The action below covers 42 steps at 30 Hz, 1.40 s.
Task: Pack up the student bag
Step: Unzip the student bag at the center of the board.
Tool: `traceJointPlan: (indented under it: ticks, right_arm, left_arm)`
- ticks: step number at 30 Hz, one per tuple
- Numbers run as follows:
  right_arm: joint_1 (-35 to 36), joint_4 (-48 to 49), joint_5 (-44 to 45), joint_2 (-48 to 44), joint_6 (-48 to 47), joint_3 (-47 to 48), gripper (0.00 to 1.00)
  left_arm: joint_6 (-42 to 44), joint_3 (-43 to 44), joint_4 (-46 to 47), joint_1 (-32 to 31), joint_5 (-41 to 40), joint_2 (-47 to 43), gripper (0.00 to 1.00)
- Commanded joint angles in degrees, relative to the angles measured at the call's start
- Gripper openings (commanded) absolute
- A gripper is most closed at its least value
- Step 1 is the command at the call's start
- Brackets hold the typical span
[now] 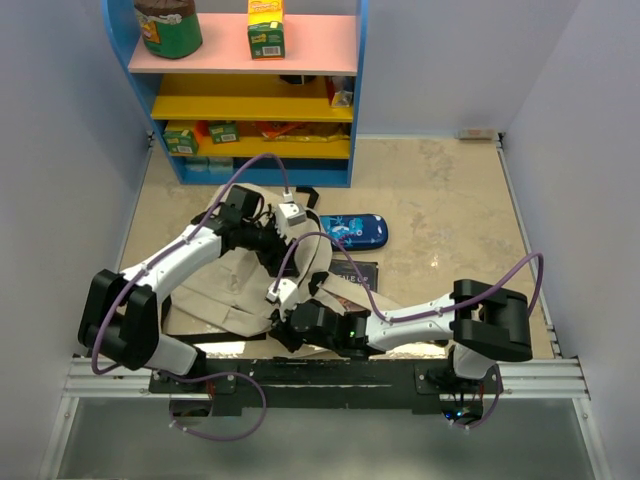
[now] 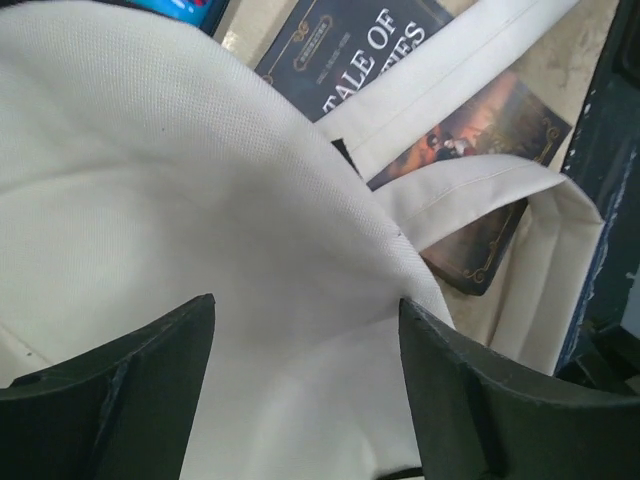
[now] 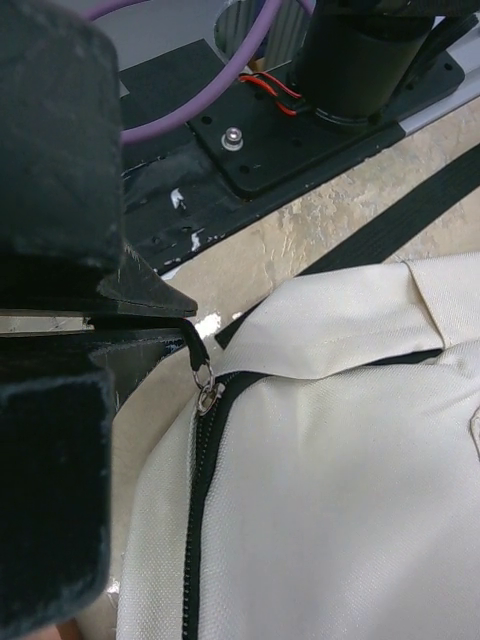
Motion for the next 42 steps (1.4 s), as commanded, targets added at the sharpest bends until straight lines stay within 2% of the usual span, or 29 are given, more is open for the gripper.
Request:
traceJointPlan:
  ticks: [1,3,9,14,17,20,21,23,24,25,27,28,30,31,36,38,42]
  right_arm:
    - [0.0,2.7,-0.6,0.0,-0.4,0.3,0.00]
    - [0.1,3.5,-1.1,0.0,-0.8,-0.1,0.00]
    - [0.2,4.4,-2.7,2.3,-1.0,0.9,0.00]
    - [0.2,4.8,-2.5,2.8,-1.3,1.6,0.00]
    - [0.2,4.8,-2.9,3.1,-1.5,1.8,0.00]
    - [0.2,4.7,-3.3,2.9,-1.6,1.9,0.00]
    - [0.2,4.6,-3.3,2.8,-1.7,1.8,0.00]
    - [0.4,4.6,-3.3,2.3,-1.5,1.3,0.00]
    - [0.3,4.5,-3.3,2.0,-1.4,1.0,0.00]
    - [0.3,4.5,-3.3,1.9,-1.1,0.7,0.03]
    - [0.3,4.7,-3.3,1.5,-0.7,-0.2,0.16]
    - [0.4,4.9,-3.1,1.3,-0.1,-0.5,0.26]
    - [0.4,5.0,-3.0,0.6,0.2,-1.2,0.35]
    - [0.4,4.8,-2.8,0.6,0.4,-1.4,0.44]
    - [0.4,4.3,-2.9,-2.3,1.6,-3.4,0.51]
    - [0.2,2.9,-1.1,-4.7,2.1,-4.4,0.58]
    - [-2.8,-3.0,4.8,-17.1,3.5,-7.0,0.68]
  left_arm:
    - [-2.6,0.4,7.7,0.0,7.6,-0.1,0.81]
    - [-2.5,-1.2,9.9,0.0,6.6,-0.1,0.82]
    - [-2.0,-3.2,10.1,-0.7,9.6,1.0,0.73]
    - [0.7,-5.7,8.0,-1.2,10.7,-0.9,0.78]
    - [1.1,-7.2,9.2,-1.3,8.4,-2.8,0.76]
    - [1.1,-7.3,9.7,-1.5,5.3,-2.4,0.62]
    - [0.9,-7.5,10.3,-1.6,4.1,-2.6,0.50]
    - [-0.1,-8.0,12.5,-1.8,-0.1,-3.6,0.37]
    - [0.0,-7.9,12.9,-1.8,-1.4,-4.6,0.23]
    - [0.4,-7.5,13.1,-1.9,-2.8,-5.3,0.14]
    - [1.4,-5.8,12.3,-1.8,-6.1,-7.0,0.00]
    - [1.9,-5.2,11.9,-1.8,-6.9,-7.6,0.00]
    - [2.3,-3.6,10.5,-1.7,-7.6,-9.6,0.00]
    - [2.4,-3.0,9.9,-1.8,-7.7,-10.0,0.00]
    - [2.3,0.0,6.9,-0.8,-7.6,-12.1,0.00]
    - [2.3,0.8,6.2,0.4,-7.2,-12.6,0.00]
    - [2.9,1.3,4.5,3.2,-3.8,-12.8,0.00]
